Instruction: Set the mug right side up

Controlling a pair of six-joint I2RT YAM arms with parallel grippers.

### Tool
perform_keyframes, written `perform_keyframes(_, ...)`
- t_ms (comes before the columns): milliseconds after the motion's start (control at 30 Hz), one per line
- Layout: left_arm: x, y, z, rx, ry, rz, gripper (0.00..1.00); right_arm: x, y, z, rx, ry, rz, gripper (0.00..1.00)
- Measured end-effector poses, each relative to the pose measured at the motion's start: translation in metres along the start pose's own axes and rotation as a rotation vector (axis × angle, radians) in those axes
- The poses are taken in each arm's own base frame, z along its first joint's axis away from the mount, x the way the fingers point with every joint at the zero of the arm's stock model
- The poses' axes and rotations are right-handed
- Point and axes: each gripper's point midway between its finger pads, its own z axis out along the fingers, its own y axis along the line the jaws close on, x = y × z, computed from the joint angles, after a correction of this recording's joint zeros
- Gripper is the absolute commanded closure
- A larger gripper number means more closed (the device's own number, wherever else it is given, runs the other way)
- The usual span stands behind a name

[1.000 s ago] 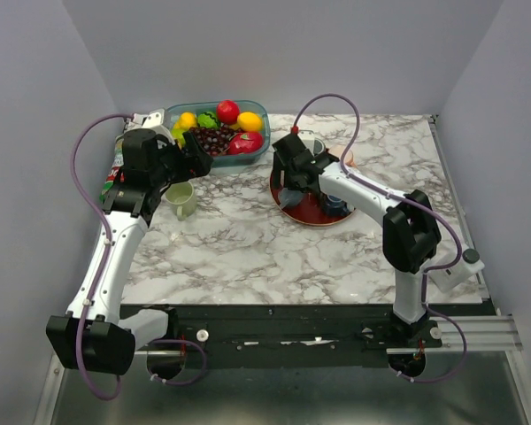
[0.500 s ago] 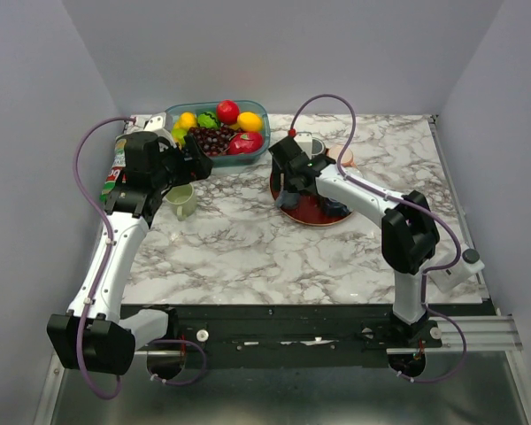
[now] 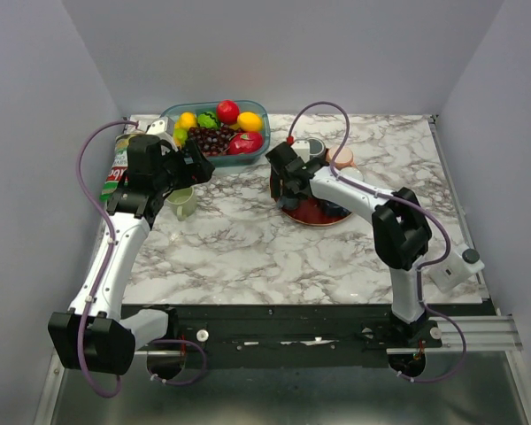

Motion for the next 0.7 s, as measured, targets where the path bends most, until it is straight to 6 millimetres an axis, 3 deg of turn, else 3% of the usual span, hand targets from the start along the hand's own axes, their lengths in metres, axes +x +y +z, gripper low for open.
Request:
perform_keyframes(167, 0.0, 0.0, 0.0, 0.0, 0.0, 0.001, 0.01, 0.011, -0.002, 0.007, 0.019, 0.028, -0.002, 0.04)
perform_keyframes(467, 0.002, 0.001, 0.001, -0.001, 0.004, 0.0, 0.01, 0.034, -0.016, 0.008, 0.051, 0.07, -0.011, 0.23)
perform_keyframes(700, 0.006, 0.003, 0.002, -0.005, 0.012, -0.001, 0.01, 0.028, -0.019, -0.001, 0.045, 0.051, -0.007, 0.32)
